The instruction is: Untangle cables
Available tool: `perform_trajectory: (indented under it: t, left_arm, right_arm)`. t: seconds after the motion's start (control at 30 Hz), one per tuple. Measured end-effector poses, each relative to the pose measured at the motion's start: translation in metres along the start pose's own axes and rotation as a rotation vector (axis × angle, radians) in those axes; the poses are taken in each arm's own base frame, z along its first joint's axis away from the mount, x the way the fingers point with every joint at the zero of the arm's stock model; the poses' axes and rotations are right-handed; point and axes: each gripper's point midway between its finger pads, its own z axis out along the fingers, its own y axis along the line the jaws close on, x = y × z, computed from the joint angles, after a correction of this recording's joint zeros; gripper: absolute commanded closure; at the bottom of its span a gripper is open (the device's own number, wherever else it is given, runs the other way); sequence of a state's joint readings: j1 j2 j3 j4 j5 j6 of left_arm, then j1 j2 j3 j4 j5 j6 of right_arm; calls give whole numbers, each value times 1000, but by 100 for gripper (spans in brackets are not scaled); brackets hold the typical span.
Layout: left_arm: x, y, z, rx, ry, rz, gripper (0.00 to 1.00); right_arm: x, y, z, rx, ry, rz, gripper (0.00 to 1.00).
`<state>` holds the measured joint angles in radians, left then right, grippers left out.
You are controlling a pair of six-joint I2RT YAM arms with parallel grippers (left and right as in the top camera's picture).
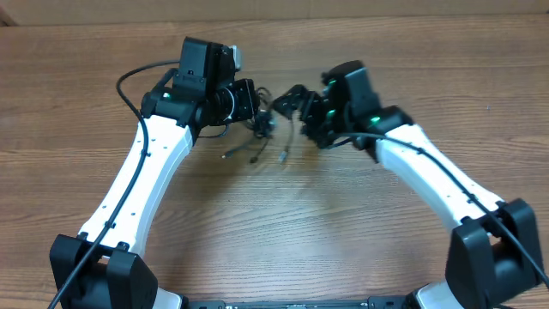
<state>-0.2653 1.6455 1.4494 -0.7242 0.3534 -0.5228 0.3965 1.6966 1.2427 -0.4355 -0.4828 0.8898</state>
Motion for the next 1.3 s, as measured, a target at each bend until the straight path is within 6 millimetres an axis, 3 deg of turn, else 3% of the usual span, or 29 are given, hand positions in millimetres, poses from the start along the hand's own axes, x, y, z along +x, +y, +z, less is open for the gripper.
perform_trajectory:
  t: [0.13, 0.23, 0.43, 0.53, 0.67, 0.73, 0.8, 0.83, 1.03, 1.13, 1.3]
  left_arm:
    - [-8, 17, -2, -74, -44, -161, 96]
    - [-12, 28, -4, -122, -80, -308, 96]
    - [-12, 36, -5, -154, -110, -498, 96]
    - [-13, 37, -5, -160, -120, -536, 96]
    - [-12, 38, -5, -162, -119, -556, 96]
    - [-10, 38, -5, -165, -114, -566, 96]
    - [-7, 39, -5, -168, -101, -575, 96]
    - [-7, 38, -5, -168, -98, -575, 96]
    - [-1, 35, -4, -154, -67, -584, 96]
    - [1, 31, -4, -134, -47, -596, 96]
    - [5, 26, -3, -113, -18, -612, 95]
  right_arm:
    - [-11, -24, -28, 53, -3, 26, 0]
    - [-3, -30, -35, 78, 26, 18, 0]
    - [28, -11, -18, 69, 78, -163, 0]
    - [47, -3, -5, 108, 74, -285, 0]
    - [58, 1, 7, 167, 26, -431, 0]
    - [55, 4, 13, 186, -13, -497, 8]
    - [46, 4, 22, 201, -59, -536, 30]
    - [44, 3, 24, 206, -65, -553, 34]
    - [35, -15, 44, 263, -74, -568, 46]
    - [31, -15, 51, 257, -85, -582, 57]
    - [33, -8, 55, 212, -74, -591, 85]
